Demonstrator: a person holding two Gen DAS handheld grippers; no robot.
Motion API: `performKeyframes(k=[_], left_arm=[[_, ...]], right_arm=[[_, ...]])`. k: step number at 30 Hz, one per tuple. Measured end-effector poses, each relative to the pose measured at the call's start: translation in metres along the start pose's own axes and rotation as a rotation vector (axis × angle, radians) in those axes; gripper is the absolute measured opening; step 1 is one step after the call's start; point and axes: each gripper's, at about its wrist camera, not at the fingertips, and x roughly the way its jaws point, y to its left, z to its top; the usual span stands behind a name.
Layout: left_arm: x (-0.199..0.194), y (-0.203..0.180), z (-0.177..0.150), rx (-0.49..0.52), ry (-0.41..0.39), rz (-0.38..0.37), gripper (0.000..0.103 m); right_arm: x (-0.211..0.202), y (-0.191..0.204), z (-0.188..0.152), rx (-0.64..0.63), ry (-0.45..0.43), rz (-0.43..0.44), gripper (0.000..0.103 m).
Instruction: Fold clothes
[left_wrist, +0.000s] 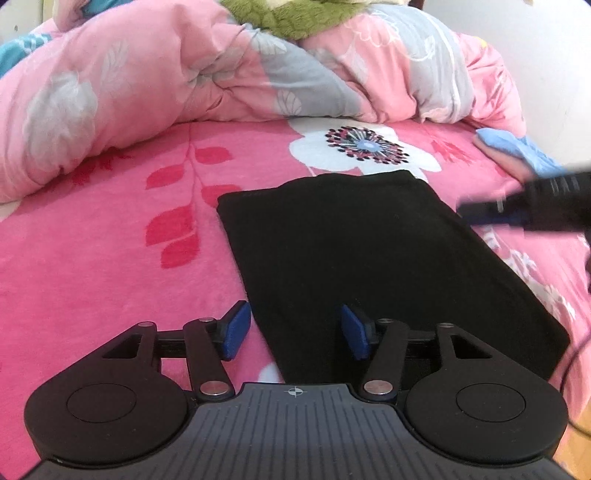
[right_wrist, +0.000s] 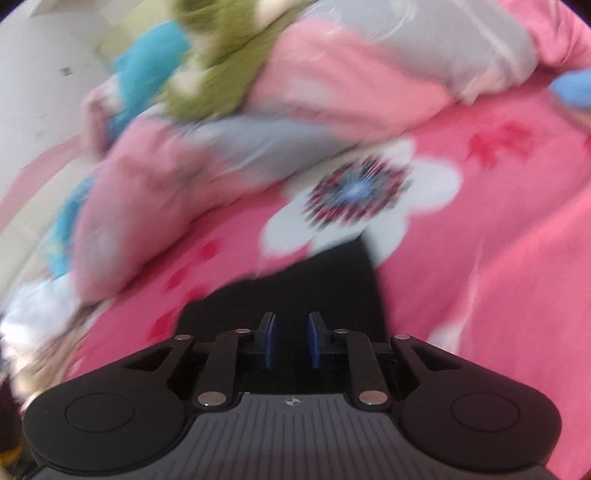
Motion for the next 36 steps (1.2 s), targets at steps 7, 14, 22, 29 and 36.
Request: performKeyframes(k=[7, 14, 22, 29, 36], left_arm=[[-0.011, -0.027, -0.012, 0.091, 0.015, 0.018, 0.069], [-0.011, -0.040, -0.020, 0.110, 0.031, 0.055, 0.070], [-0.012, -0.047, -0.022, 0.119, 0.038, 0.082, 0.070], [-0.027, -0.042, -0.024, 0.079, -0.005, 0.054, 0.071], [-0.049, -0.011, -0.029, -0.033, -0.068, 0.059, 0.072]], right_arm=[[-0.052, -0.036, -0.064, 0.202, -0.049, -0.037, 0.020], [-0.079, -0.005, -0.085, 0.128, -0.115, -0.050, 0.021], [-0.070, -0.002, -0.112, 0.073, -0.063, -0.094, 0.020], [-0.099, 0.010, -0.113, 0.023, -0.109, -0.116, 0.021], [-0.101, 0.006, -0.108, 0.054, -0.157, -0.082, 0.039]])
